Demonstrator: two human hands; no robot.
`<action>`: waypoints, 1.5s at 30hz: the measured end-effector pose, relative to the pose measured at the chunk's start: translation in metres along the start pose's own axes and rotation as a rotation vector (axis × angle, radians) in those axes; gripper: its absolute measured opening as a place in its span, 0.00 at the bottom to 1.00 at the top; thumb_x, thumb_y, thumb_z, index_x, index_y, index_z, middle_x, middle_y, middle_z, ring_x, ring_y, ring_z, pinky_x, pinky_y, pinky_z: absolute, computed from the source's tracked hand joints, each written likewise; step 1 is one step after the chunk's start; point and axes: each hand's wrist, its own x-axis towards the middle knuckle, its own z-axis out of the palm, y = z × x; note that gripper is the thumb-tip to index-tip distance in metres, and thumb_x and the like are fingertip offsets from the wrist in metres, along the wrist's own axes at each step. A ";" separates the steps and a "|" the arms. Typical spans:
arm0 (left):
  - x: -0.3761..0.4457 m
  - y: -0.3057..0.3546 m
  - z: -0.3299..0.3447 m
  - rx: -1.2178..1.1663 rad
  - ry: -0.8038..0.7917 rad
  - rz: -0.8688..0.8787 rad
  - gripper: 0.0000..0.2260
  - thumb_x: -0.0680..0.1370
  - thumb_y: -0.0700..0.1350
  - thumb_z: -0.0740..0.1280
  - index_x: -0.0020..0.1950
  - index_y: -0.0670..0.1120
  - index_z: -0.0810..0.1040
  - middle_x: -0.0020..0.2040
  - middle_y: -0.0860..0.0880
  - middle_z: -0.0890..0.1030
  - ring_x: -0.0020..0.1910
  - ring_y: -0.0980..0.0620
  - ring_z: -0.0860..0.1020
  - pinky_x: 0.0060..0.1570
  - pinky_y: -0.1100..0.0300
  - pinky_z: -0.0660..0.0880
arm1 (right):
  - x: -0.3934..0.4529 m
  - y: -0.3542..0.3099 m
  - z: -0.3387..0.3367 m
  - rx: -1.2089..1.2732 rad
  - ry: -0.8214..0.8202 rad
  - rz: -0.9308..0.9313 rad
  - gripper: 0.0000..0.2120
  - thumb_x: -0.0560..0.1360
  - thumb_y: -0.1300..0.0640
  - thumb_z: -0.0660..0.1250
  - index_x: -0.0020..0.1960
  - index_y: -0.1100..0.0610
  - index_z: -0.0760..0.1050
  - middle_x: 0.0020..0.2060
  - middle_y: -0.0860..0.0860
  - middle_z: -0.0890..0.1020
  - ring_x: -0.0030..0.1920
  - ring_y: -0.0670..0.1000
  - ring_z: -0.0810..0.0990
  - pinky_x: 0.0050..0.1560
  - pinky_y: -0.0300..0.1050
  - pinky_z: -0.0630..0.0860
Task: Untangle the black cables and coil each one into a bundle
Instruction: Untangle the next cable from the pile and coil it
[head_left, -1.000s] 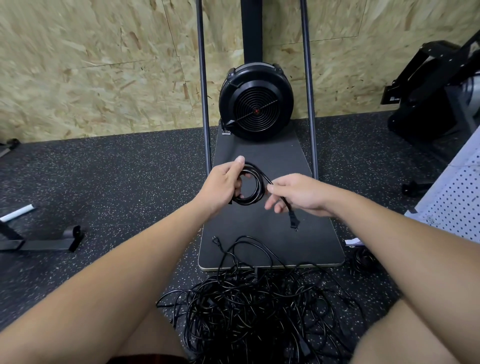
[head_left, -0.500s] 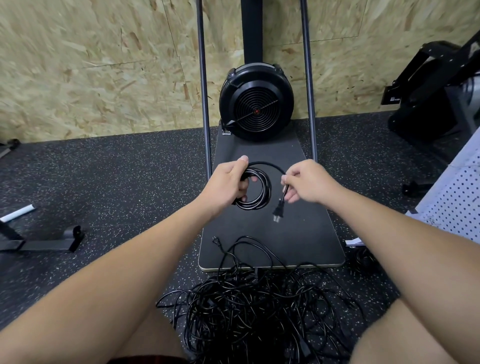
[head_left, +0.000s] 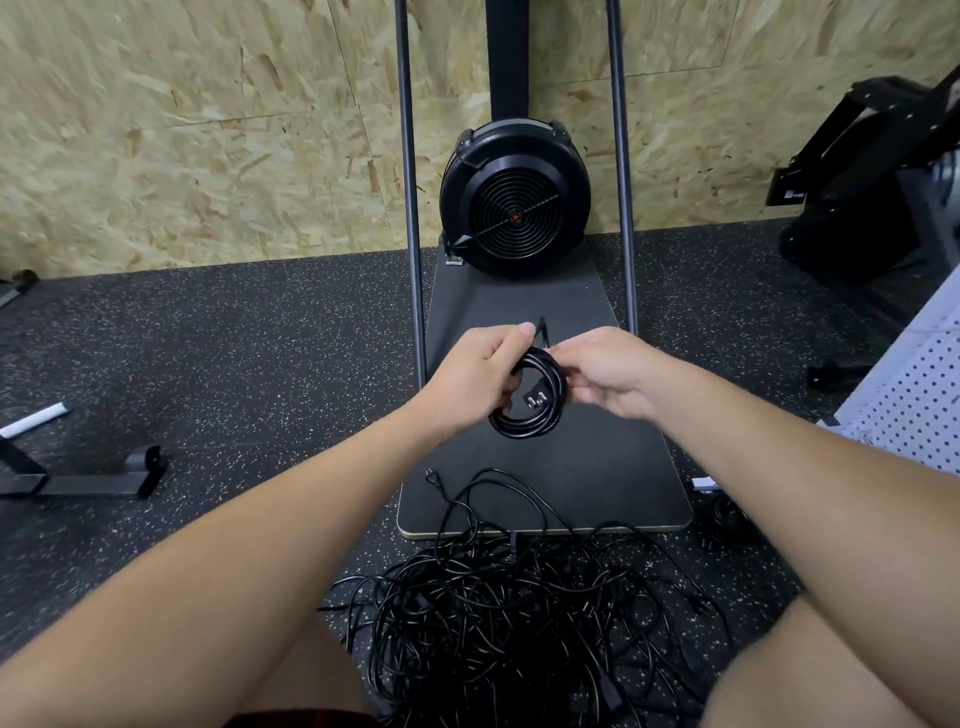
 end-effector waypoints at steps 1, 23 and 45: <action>0.002 -0.002 0.000 0.016 0.023 0.012 0.21 0.91 0.53 0.59 0.43 0.41 0.67 0.30 0.52 0.65 0.28 0.52 0.61 0.30 0.58 0.64 | -0.001 -0.001 0.002 -0.035 -0.003 -0.005 0.10 0.84 0.62 0.72 0.61 0.67 0.85 0.48 0.60 0.87 0.47 0.55 0.85 0.50 0.48 0.85; 0.026 -0.038 -0.031 0.267 0.364 -0.075 0.26 0.90 0.56 0.57 0.39 0.39 0.70 0.29 0.48 0.73 0.29 0.47 0.72 0.35 0.49 0.72 | -0.019 -0.016 -0.018 -0.630 -0.027 -0.403 0.10 0.87 0.58 0.67 0.65 0.57 0.82 0.46 0.52 0.90 0.29 0.54 0.81 0.28 0.44 0.76; 0.000 0.003 -0.029 0.124 0.176 0.092 0.21 0.86 0.52 0.70 0.44 0.35 0.78 0.29 0.47 0.74 0.29 0.51 0.73 0.29 0.63 0.70 | -0.005 -0.006 -0.024 -0.193 0.139 -0.378 0.10 0.88 0.59 0.66 0.55 0.59 0.86 0.42 0.52 0.84 0.31 0.48 0.74 0.31 0.41 0.70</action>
